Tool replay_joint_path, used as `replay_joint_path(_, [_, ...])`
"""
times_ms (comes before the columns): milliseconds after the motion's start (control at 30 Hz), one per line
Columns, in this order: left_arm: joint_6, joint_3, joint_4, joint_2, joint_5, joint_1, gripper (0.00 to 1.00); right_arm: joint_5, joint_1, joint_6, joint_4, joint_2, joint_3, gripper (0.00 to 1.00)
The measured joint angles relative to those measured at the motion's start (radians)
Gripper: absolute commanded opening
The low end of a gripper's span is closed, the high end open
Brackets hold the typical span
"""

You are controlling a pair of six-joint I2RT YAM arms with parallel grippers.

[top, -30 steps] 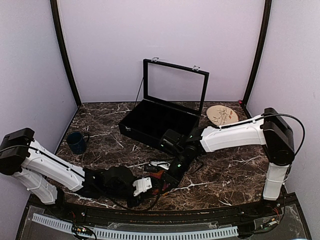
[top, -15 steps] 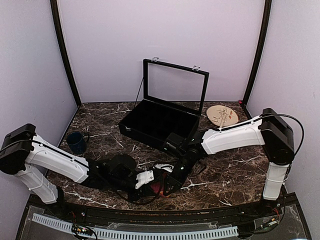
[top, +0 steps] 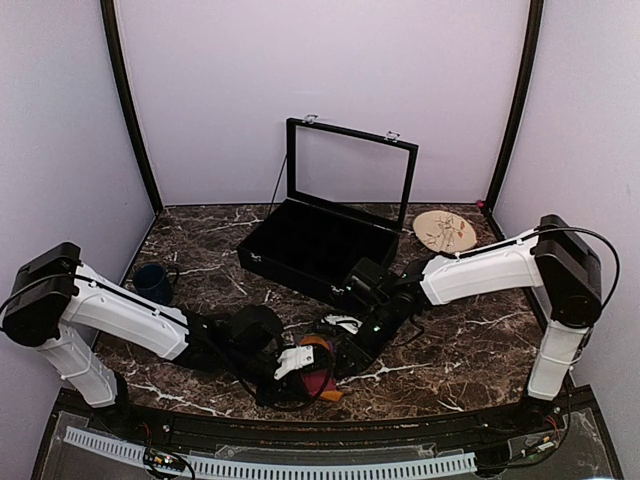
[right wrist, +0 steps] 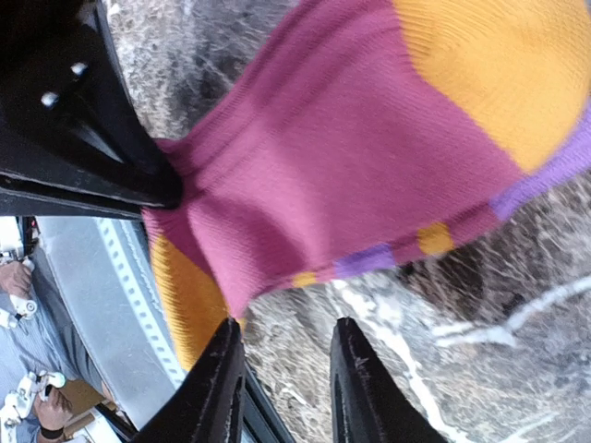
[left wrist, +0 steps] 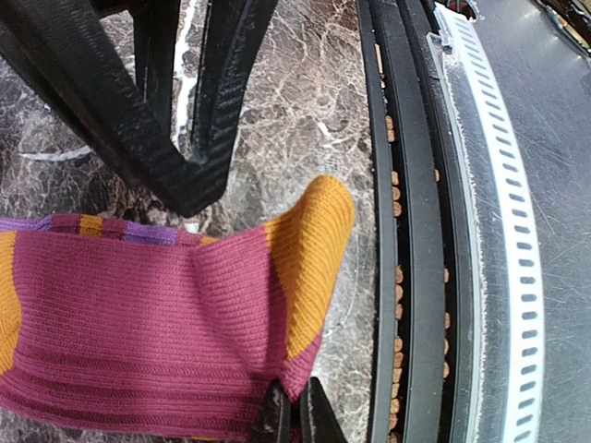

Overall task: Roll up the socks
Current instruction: Roll the sock at the center of the board.

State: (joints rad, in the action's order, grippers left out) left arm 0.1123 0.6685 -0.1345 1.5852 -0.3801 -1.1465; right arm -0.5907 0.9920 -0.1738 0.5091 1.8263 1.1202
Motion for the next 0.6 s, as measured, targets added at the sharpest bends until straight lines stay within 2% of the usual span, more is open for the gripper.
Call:
replay_joint_path(333, [0.006, 0.100, 0.112, 0.068, -0.109, 0.045, 0.00, 0.060, -0.035, -0.075, -0.102, -0.090, -0.129, 0.33])
replay_joint_path(600, [0.008, 0.162, 0.196, 0.130, -0.232, 0.110, 0.00, 0.208, -0.037, -0.138, -0.193, -0.275, -0.249, 0.33])
